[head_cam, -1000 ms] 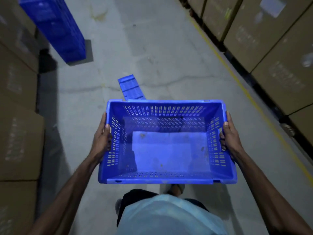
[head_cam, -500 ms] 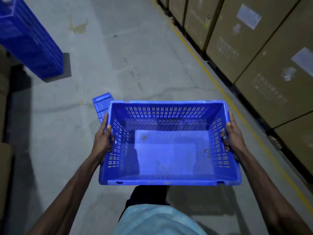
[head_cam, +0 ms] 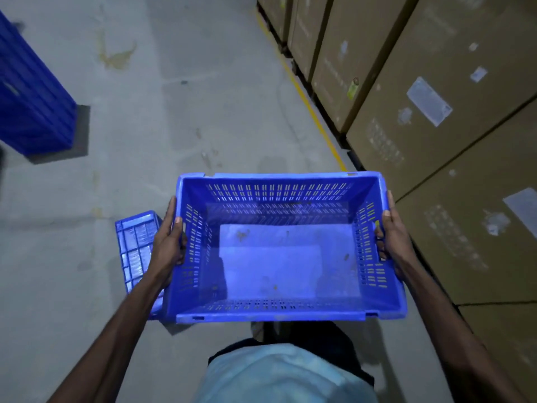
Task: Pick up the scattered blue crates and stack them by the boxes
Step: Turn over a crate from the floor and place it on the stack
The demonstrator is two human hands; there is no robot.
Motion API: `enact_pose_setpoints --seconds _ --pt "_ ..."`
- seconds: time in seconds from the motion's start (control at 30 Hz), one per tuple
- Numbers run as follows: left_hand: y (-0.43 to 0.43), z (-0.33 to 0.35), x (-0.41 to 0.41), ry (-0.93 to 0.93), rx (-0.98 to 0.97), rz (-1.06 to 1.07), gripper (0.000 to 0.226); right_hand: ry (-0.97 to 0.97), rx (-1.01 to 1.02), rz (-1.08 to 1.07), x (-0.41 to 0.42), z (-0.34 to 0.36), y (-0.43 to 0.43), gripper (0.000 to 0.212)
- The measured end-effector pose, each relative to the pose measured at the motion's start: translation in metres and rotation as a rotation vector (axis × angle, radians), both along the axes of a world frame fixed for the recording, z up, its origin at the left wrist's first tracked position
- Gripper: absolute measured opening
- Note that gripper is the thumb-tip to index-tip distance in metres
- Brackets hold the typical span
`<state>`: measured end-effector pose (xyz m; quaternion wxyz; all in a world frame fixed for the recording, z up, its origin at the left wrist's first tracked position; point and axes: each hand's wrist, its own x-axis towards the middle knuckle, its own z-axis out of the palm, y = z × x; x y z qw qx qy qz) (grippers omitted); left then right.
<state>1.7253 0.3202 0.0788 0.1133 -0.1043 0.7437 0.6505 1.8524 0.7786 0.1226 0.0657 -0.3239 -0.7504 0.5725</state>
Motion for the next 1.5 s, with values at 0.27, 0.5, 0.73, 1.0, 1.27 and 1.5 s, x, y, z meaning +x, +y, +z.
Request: enact_pose_setpoints --seconds 0.27,0.5,0.73,1.0,1.27,1.5 --pt "0.046 0.005 -0.185 0.039 -0.036 0.089 0.049 0.042 -0.017 0.099 -0.231 -0.018 0.061 0.042" --pt "0.079 0.013 -0.371 0.062 -0.099 0.227 0.049 0.029 0.076 0.211 -0.463 -0.026 0.094 0.046" --pt "0.075 0.043 -0.524 0.111 -0.130 0.428 0.049 0.073 0.173 0.370 -0.704 0.008 0.086 0.044" --pt "0.016 0.030 -0.688 0.138 -0.176 0.617 0.049 0.124 0.230 0.573 -0.959 -0.001 0.011 0.045" --pt "-0.101 0.014 -0.869 0.106 -0.169 0.777 0.049 0.169 0.275 0.674 -1.195 -0.004 -0.131 0.046" --pt "-0.199 0.035 -0.988 0.095 -0.193 0.881 0.049 0.193 0.227 0.772 -1.363 -0.004 -0.248 0.043"
